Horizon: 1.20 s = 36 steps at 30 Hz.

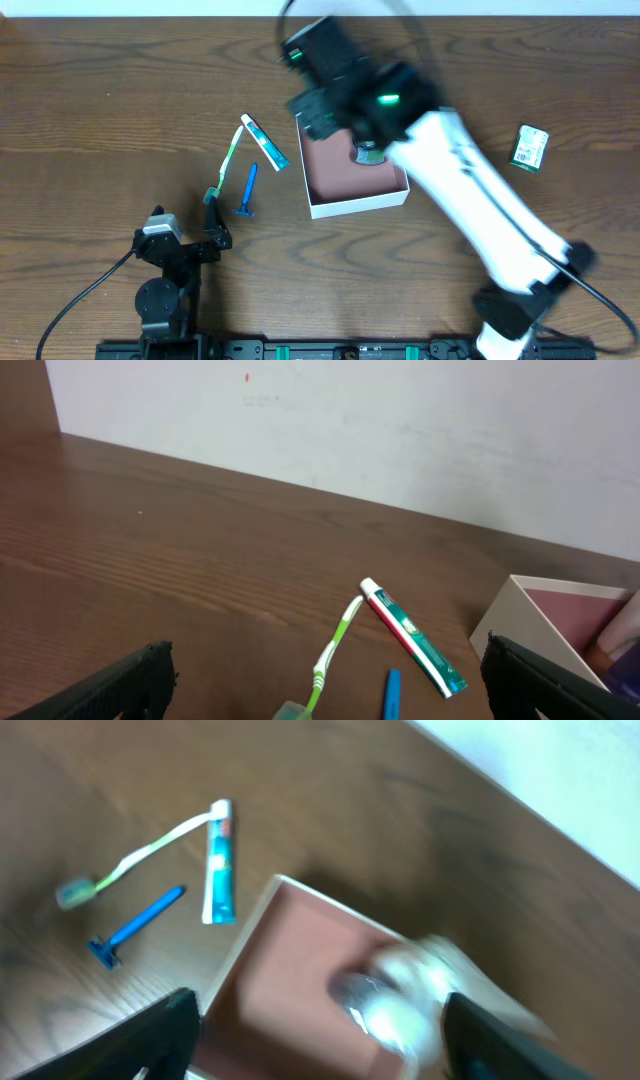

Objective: Pack container
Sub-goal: 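Move the right gripper right over the green-white packet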

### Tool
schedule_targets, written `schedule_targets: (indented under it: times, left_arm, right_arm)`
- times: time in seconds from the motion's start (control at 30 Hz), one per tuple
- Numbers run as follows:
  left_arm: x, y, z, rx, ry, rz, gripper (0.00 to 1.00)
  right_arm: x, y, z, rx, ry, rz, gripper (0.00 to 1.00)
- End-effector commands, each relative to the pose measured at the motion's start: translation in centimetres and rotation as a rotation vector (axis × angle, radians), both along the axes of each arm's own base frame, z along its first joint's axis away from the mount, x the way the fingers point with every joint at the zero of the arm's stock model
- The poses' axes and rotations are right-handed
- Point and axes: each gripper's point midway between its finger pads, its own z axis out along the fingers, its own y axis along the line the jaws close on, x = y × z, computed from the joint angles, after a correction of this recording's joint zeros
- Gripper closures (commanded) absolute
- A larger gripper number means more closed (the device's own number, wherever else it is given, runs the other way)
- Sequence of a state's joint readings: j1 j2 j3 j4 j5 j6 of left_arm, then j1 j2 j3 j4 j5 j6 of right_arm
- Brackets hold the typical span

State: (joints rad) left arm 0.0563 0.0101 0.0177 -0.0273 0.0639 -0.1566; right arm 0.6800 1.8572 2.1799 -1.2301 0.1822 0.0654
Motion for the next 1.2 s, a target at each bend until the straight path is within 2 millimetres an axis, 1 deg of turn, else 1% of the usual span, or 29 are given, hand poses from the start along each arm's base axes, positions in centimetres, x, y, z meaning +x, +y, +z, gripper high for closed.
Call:
schedule_targets:
  times: [0.0,0.03,0.07,0.1,0.13,0.17,0.2,0.27,0.3,0.33,0.37,0.4,0.43,0.5,0.67,0.77,0.87,0.93,1.1,1.17]
  left_arm:
    - [-0.1,-0.2,-1.5,-0.001,0.048,-0.009,0.02]
    - [-0.1,-0.2,-1.5,-0.001,0.048,-0.009,0.02]
    - [-0.1,-0.2,-1.5,-0.001,0.048,-0.009,0.02]
    - [-0.1,-0.2,-1.5,-0.001,0.048,-0.009,0.02]
    - [-0.1,-0.2,-1.5,-0.001,0.048,-0.009,0.02]
    - [-0.1,-0.2,-1.5,-0.001,0.048,-0.009,0.02]
    - [-0.1,-0.2,-1.5,-0.001,0.048,-0.009,0.02]
    - [-0.1,-0.2,-1.5,-0.001,0.048,-0.009,0.02]
    - [-0.1,-0.2,-1.5,-0.001,0.048,-0.009,0.02]
    - [-0.1,-0.2,-1.5,-0.001,0.048,-0.009,0.02]
    - [-0.1,-0.2,-1.5,-0.001,0.048,-0.009,0.02]
    - [-0.1,-0.2,-1.5,-0.001,0.048,-0.009,0.02]
    - [-0.1,-0.2,-1.5,-0.001,0.048,-0.009,0.02]
    - [-0.1,-0.2,-1.5,-0.001,0.048,-0.009,0.02]
    - [-0.1,-0.2,-1.5,-0.001,0.048,-0.009,0.02]
    - [-0.1,-0.2,-1.5,-0.001,0.048,-0.009,0.02]
    - [-0.1,-0.2,-1.5,-0.001,0.048,-0.009,0.02]
    - [-0.1,-0.2,-1.5,-0.001,0.048,-0.009,0.02]
    - [-0.1,-0.2,-1.5,-0.001,0.048,-0.009,0.02]
    - [-0.1,-0.2,-1.5,-0.001,0.048,-0.009,0.02]
  right_arm:
    - [0.7,-6.7,3.3,0.069,-0.029,-0.257,0.1]
    - [0.6,-8.5,3.5,0.07,-0.019,-0.312,0.07]
    - [0.4,-10.7,3.6,0.069,-0.002,-0.378,0.05]
    - [0.1,-12.5,3.6,0.067,0.015,-0.43,0.04]
    - [-0.4,-14.8,3.4,0.062,0.044,-0.501,0.03]
    - [-0.7,-16.5,3.1,0.059,0.07,-0.558,0.01]
    - [-1.2,-18.8,2.6,0.053,0.107,-0.639,0.01]
    - [-2.1,-22.7,1.4,0.044,0.179,-0.787,0.01]
    - [-2.4,-23.8,1.0,0.04,0.203,-0.833,0.01]
    - [-2.8,-25.5,0.2,0.032,0.242,-0.892,0.01]
    - [-3.0,-26.6,-0.5,0.025,0.271,-0.934,0.01]
    - [-3.2,-28.1,-1.6,0.012,0.308,-0.987,0.01]
    - [-3.3,-29.1,-2.5,0.002,0.335,-1.018,0.01]
    - [-3.4,-31.0,-5.0,-0.023,0.4,-1.079,0.01]
    - [-3.3,-34.0,-11.3,-0.041,0.536,-1.163,0.01]
    - [-3.2,-35.1,-14.0,-0.026,0.576,-1.167,0.01]
    - [-2.8,-35.8,-15.8,-0.011,0.576,-1.158,0.01]
    - [-2.2,-36.3,-16.7,-0.011,0.552,-1.138,0.01]
    - [0.3,-36.8,-18.8,-0.026,0.463,-1.02,0.01]
    - [1.0,-37.0,-19.6,-0.038,0.434,-0.98,0.01]
